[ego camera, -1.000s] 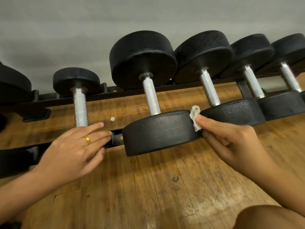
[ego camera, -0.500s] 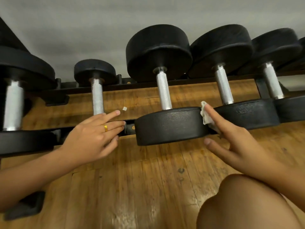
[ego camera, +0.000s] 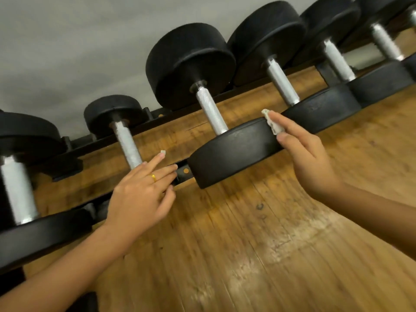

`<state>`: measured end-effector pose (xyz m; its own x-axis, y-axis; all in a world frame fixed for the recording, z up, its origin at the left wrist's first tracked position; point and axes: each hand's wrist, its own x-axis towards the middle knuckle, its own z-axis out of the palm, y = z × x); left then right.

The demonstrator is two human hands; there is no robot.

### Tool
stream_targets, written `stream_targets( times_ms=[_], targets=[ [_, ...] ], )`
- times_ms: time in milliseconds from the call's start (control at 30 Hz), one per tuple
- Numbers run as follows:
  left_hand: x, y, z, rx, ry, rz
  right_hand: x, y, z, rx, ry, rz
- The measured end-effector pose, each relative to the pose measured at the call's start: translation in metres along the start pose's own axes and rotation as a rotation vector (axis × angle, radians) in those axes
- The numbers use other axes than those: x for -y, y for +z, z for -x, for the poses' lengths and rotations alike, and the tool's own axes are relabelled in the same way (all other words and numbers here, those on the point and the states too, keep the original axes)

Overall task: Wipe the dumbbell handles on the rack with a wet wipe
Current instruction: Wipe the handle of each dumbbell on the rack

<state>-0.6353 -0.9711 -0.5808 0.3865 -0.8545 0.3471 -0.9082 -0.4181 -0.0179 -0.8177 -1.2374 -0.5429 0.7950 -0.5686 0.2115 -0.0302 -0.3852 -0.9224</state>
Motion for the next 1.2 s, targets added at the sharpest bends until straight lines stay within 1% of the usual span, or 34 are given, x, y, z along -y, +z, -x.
stream_targets(
  times_ms=[33, 100, 233, 300, 367, 467, 567, 833, 900, 967, 1033, 1100, 1200],
  targets=[
    [0.0, 0.0, 0.001, -0.003, -0.004, -0.005, 0.001, 0.005, 0.002, -0.021, -0.001, 0.016],
    [0.0, -0.002, 0.004, -0.002, 0.001, -0.021, 0.002, 0.009, 0.005, -0.046, -0.018, 0.122],
    [-0.002, 0.003, 0.005, -0.021, 0.003, -0.094, -0.012, 0.013, 0.003, -0.108, -0.119, 0.247],
    [-0.002, 0.002, 0.004, -0.033, -0.025, -0.122, -0.017, 0.017, 0.0, -0.137, -0.163, 0.235],
    [-0.001, 0.004, 0.001, -0.004, -0.017, -0.131, -0.019, 0.019, -0.003, -0.17, -0.173, 0.205],
    [0.0, 0.003, 0.006, 0.024, -0.026, -0.161, -0.016, 0.02, -0.003, -0.154, -0.153, 0.154],
    [-0.003, 0.002, 0.007, 0.036, -0.05, -0.163, -0.015, 0.016, 0.001, -0.12, -0.174, 0.161],
    [-0.003, 0.005, 0.008, -0.043, -0.048, -0.188, -0.022, 0.005, 0.0, -0.101, -0.144, 0.088],
    [-0.005, 0.007, 0.009, -0.056, -0.048, -0.188, -0.024, 0.01, 0.013, -0.122, -0.18, 0.106],
    [-0.006, 0.008, 0.009, -0.075, -0.039, -0.189, -0.029, 0.012, 0.025, -0.144, -0.258, 0.181],
    [-0.006, 0.008, 0.007, -0.097, -0.034, -0.188, -0.032, 0.006, 0.025, -0.12, -0.302, 0.227],
    [-0.006, 0.006, 0.007, -0.105, -0.036, -0.189, -0.029, -0.001, 0.015, -0.096, -0.277, 0.234],
    [-0.007, 0.006, 0.006, -0.095, -0.044, -0.184, -0.02, -0.003, 0.002, -0.102, -0.166, 0.215]
  ],
)
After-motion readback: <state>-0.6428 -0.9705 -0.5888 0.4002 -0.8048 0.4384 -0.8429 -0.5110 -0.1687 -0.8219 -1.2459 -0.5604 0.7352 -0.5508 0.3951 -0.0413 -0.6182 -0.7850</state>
